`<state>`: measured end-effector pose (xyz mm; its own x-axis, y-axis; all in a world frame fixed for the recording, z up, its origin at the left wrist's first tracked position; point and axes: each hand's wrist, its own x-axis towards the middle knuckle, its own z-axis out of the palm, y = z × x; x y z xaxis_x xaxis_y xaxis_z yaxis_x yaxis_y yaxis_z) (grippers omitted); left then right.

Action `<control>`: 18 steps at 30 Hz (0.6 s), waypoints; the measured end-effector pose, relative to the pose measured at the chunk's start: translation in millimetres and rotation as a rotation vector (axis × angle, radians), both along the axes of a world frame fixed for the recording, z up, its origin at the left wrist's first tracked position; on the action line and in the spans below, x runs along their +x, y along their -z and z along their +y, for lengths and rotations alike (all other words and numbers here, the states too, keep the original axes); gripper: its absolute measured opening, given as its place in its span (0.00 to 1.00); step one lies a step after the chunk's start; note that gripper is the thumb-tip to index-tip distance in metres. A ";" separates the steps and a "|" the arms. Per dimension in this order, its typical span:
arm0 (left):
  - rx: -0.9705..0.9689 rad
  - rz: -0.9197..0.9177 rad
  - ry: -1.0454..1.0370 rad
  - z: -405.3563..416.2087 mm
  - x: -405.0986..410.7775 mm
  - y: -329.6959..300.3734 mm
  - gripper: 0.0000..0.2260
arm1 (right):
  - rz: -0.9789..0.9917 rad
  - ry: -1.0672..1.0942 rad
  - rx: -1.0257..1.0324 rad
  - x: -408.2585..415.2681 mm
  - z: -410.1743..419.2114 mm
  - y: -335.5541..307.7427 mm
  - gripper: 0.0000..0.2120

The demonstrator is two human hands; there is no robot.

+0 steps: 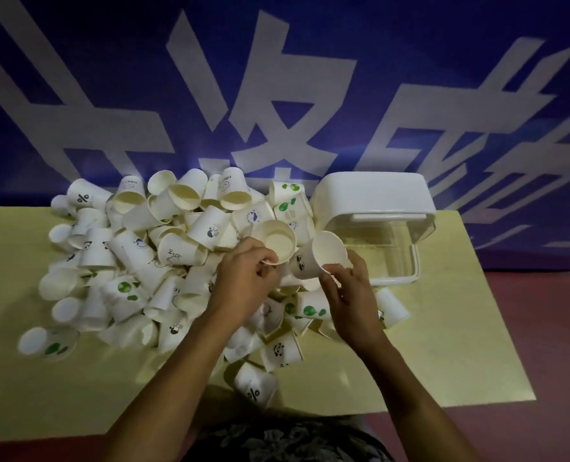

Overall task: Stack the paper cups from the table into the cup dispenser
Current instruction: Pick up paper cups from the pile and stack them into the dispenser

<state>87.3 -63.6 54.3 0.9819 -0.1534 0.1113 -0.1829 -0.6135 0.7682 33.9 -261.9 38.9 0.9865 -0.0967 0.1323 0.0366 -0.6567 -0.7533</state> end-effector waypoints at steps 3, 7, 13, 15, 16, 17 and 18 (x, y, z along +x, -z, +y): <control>0.030 -0.002 0.087 -29.4 -1.0 -0.9 0.06 | -0.066 0.164 -0.259 -5.8 -29.8 9.6 0.10; 0.109 -0.083 0.094 -76.4 0.5 -1.2 0.06 | -0.162 0.274 -0.463 -9.4 -83.4 18.1 0.03; 0.150 -0.089 0.081 -160.2 7.2 15.7 0.07 | -0.030 0.209 -0.291 -3.8 -163.4 31.4 0.03; 0.155 -0.037 0.081 -186.4 10.9 30.1 0.09 | 0.017 0.151 -0.300 5.0 -188.1 40.9 0.04; 0.163 -0.021 0.082 -198.0 12.8 38.1 0.09 | 0.038 0.121 -0.310 10.8 -199.5 46.6 0.05; 0.178 -0.005 0.081 -208.3 14.6 46.0 0.09 | 0.057 0.092 -0.325 17.0 -209.7 52.9 0.06; 0.194 0.013 0.075 -217.3 16.7 54.2 0.08 | 0.075 0.063 -0.339 23.5 -218.4 59.6 0.06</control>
<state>104.0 -280.9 0.1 0.9680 -0.2435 0.0598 -0.2245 -0.7355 0.6392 57.4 -480.3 -20.7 0.9882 -0.1206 0.0946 -0.0591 -0.8693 -0.4907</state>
